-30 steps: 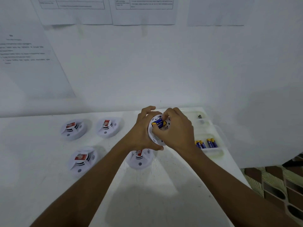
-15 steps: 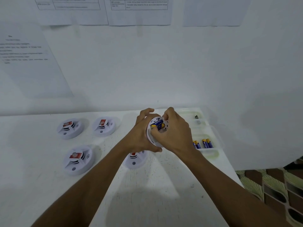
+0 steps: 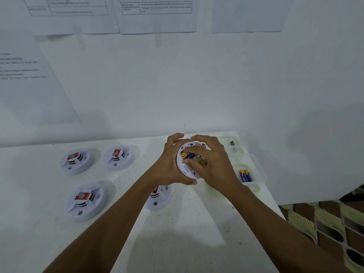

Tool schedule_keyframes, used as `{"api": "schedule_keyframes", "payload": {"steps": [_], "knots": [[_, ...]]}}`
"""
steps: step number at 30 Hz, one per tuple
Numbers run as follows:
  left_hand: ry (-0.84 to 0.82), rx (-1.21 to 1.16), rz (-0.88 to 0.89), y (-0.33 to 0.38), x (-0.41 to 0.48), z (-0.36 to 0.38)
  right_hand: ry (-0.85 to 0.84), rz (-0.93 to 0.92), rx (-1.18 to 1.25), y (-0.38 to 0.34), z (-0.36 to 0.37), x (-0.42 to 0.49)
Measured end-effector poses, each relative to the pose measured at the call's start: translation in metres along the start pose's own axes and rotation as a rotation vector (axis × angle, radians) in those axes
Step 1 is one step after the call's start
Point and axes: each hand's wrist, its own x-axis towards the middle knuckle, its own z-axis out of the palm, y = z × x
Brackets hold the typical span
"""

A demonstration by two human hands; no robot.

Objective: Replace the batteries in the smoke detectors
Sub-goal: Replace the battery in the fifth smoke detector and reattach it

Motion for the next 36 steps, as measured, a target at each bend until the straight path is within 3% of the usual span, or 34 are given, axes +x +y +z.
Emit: {"api": "schedule_keyframes", "payload": {"steps": [8, 12, 16, 22, 27, 31, 36], "knots": [[-0.030, 0.021, 0.011, 0.011, 0.004, 0.015, 0.030, -0.244, -0.086, 0.013, -0.016, 0.003], [-0.012, 0.023, 0.012, 0.008, 0.006, 0.020, 0.086, -0.024, 0.052, 0.018, -0.037, -0.002], [-0.013, 0.031, 0.009, 0.003, 0.007, 0.019, -0.005, 0.056, -0.085, 0.053, -0.063, -0.013], [-0.037, 0.039, -0.002, 0.005, 0.014, 0.024, -0.379, 0.320, -0.424, 0.079, -0.096, -0.024], [-0.049, 0.010, 0.008, 0.012, 0.016, 0.031, -0.512, 0.329, -0.547, 0.083, -0.091, -0.026], [-0.039, 0.012, 0.027, 0.012, 0.015, 0.033, -0.414, 0.364, -0.533, 0.080, -0.094, -0.024], [-0.010, 0.002, 0.058, 0.013, 0.015, 0.036, -0.092, 0.368, 0.053, 0.045, -0.101, -0.017]]}}
